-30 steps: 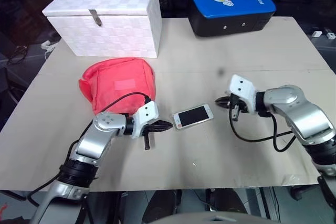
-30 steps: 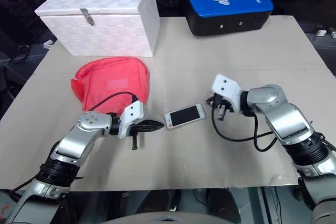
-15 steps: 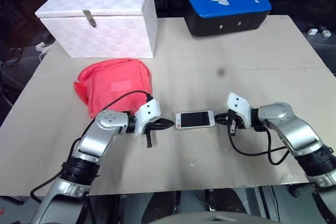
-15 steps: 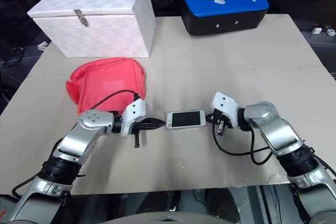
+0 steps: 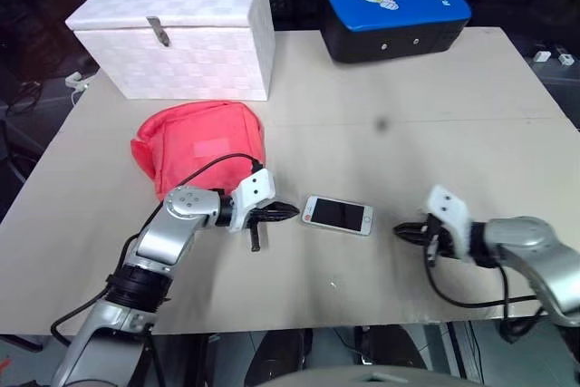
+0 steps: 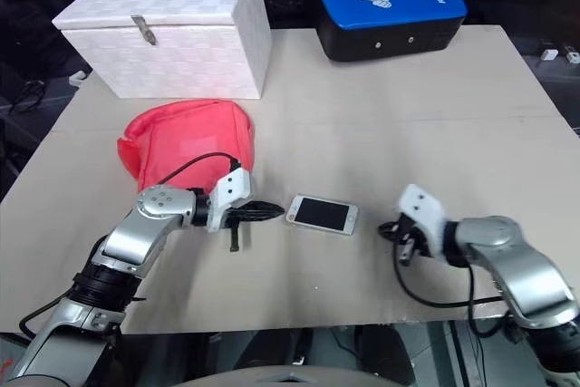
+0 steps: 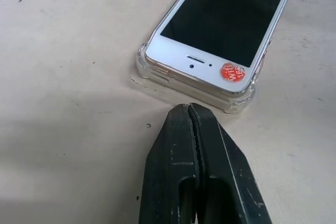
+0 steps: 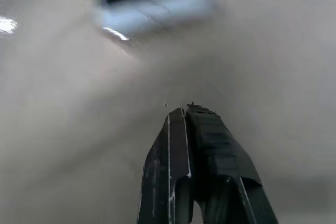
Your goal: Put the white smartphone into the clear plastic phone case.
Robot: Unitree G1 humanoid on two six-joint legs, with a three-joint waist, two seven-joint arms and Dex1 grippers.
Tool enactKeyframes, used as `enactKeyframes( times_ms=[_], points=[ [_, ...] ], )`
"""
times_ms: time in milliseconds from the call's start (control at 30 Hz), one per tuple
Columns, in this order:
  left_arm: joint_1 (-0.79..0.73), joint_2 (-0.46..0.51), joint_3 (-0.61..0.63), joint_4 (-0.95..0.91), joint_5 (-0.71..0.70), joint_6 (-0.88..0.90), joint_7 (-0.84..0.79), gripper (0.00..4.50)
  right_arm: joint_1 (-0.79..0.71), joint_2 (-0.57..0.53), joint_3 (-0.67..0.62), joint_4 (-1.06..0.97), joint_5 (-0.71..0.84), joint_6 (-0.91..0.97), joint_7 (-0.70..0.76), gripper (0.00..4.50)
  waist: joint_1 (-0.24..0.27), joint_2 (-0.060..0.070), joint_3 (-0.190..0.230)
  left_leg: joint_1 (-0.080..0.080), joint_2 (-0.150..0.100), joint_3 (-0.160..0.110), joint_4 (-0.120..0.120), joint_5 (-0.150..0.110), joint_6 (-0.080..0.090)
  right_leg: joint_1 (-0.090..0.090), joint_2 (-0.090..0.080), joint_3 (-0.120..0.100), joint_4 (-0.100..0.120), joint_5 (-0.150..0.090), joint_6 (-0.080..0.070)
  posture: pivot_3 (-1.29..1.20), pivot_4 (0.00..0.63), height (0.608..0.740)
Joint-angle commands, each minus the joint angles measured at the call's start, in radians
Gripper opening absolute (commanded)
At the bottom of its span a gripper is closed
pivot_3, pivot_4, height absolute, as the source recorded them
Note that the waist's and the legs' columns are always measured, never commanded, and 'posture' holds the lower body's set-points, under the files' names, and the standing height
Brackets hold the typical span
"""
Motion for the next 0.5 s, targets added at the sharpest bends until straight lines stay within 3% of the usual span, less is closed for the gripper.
enactKeyframes(
  times_ms=[33,133,267,500],
  points=[
    [-0.006,0.017,0.019,0.006,-0.010,-0.006,-0.020,0.00,-0.136,0.088,-0.037,-0.108,0.197,0.074,0.002,0.03,-0.007,0.000,0.000,0.002,0.001,0.000,-0.001,0.000,0.000,0.001,0.001,0.001,0.001,0.000,0.000,0.00,0.150,0.740],
    [-0.007,0.025,0.025,0.018,-0.010,-0.015,-0.033,0.00,-0.278,0.162,0.121,-0.052,0.139,0.075,-0.055,0.03,-0.009,0.000,0.000,0.003,0.004,0.000,-0.001,-0.002,0.003,0.002,0.004,0.000,0.001,0.001,-0.002,0.00,0.150,0.740],
    [-0.005,0.032,0.031,0.022,-0.009,-0.016,-0.033,0.00,-0.454,0.232,0.427,0.163,-0.057,-0.070,-0.038,0.03,-0.013,0.000,0.000,0.003,0.003,0.001,0.000,0.001,-0.001,0.001,0.003,0.001,0.000,0.001,-0.002,0.00,0.150,0.740],
    [0.033,0.051,0.053,-0.019,-0.015,-0.002,-0.011,0.00,-0.571,0.340,0.586,0.442,-0.158,-0.231,0.049,0.03,-0.020,0.000,0.000,0.001,0.002,0.002,-0.001,0.001,-0.001,-0.001,0.003,0.001,-0.001,0.001,-0.002,0.00,0.150,0.740]
  ],
)
